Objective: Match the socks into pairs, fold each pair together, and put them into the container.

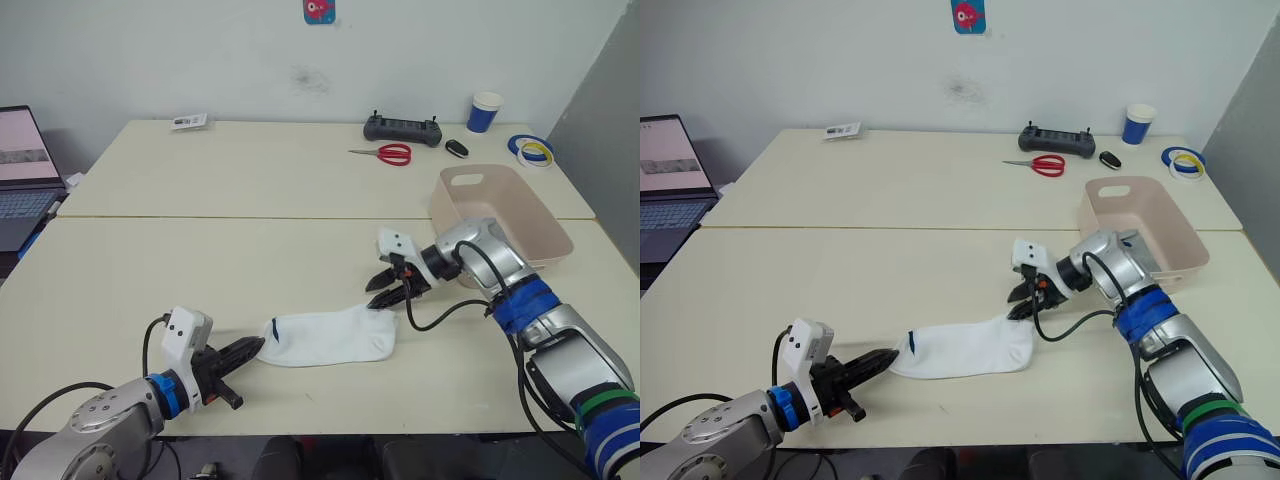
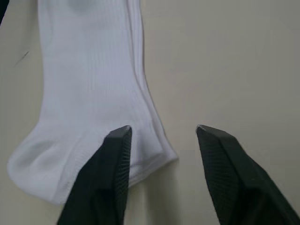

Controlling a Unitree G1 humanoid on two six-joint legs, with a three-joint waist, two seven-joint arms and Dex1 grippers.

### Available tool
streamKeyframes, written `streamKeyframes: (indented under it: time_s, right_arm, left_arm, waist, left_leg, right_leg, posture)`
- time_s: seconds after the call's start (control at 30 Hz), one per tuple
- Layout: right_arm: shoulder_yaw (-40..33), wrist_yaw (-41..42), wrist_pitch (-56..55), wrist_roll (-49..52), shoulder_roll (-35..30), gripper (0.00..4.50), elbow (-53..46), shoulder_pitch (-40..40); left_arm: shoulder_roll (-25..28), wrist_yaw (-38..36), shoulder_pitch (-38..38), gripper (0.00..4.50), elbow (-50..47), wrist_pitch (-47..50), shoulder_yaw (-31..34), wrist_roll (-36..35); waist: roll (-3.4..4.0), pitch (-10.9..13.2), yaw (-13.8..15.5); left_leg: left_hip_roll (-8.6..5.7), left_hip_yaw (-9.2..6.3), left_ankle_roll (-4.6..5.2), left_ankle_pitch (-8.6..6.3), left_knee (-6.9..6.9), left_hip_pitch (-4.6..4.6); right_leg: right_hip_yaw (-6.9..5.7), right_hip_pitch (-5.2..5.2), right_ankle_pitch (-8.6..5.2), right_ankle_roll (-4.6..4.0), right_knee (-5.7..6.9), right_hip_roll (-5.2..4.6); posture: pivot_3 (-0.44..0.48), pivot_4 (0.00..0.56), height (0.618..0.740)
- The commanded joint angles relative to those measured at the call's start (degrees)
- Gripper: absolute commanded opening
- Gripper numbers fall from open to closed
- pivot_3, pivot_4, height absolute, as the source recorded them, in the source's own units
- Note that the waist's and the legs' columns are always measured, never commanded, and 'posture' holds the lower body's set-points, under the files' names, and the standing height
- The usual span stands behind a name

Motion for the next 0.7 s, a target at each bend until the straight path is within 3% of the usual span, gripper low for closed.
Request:
streamKeyframes:
  time_s: [0.03, 0.23, 0.4, 0.53, 0.7]
  right_arm:
    - [-3.77, 0.04, 1.71, 1.50, -1.42, 3.11, -4.33, -1.13]
    - [-8.83, -2.10, 7.39, 6.40, -2.70, 3.11, -16.44, 3.79]
    - [-11.18, -6.98, 9.17, 9.61, -1.85, 3.11, -28.50, 12.79]
    - [-11.88, -10.80, 10.63, 10.93, -1.21, 3.16, -32.82, 16.91]
    - [-12.63, -13.14, 10.93, 12.99, -1.45, 3.16, -36.01, 19.80]
  left_arm:
    - [0.55, -0.81, 0.16, 0.00, -0.78, -1.15, -0.50, 0.13]
    - [0.34, -0.51, -1.00, 0.00, -0.26, -1.27, -0.69, -0.15]
    - [0.30, -0.56, -1.38, 0.00, 0.21, -2.24, -0.38, 0.56]
    - [0.39, -0.83, -1.60, 0.84, 1.12, -1.99, 1.11, -0.82]
    - [3.77, -3.67, -0.67, 2.53, 2.99, -1.29, 6.73, -2.83]
  waist:
    - [0.01, 0.00, 0.01]
    - [0.01, 0.01, 0.05]
    - [0.01, 0.01, 0.11]
    - [0.02, 0.01, 0.07]
    - [0.01, 0.01, 0.04]
  left_leg:
    - [0.00, 0.00, 0.00, 0.00, 0.00, 0.00]
    - [0.01, -0.03, 0.00, 0.00, -0.02, -0.01]
    - [0.01, -0.12, 0.00, 0.00, -0.03, -0.03]
    - [-0.01, -0.03, 0.00, 0.00, -0.02, -0.03]
    - [0.02, -0.07, 0.00, 0.00, -0.02, -0.01]
  right_leg:
    - [0.00, 0.00, 0.00, 0.00, 0.00, 0.00]
    - [0.01, 0.00, -0.01, 0.00, 0.00, 0.00]
    - [0.03, 0.02, -0.02, 0.00, -0.02, 0.00]
    - [0.02, -0.01, -0.01, 0.00, -0.01, 0.00]
    - [0.02, -0.01, -0.02, -0.02, 0.01, 0.01]
  posture:
    - [0.000, 0.150, 0.740]
    - [0.000, 0.150, 0.740]
    - [0.000, 0.150, 0.740]
    - [0.000, 0.150, 0.740]
    - [0.000, 0.150, 0.740]
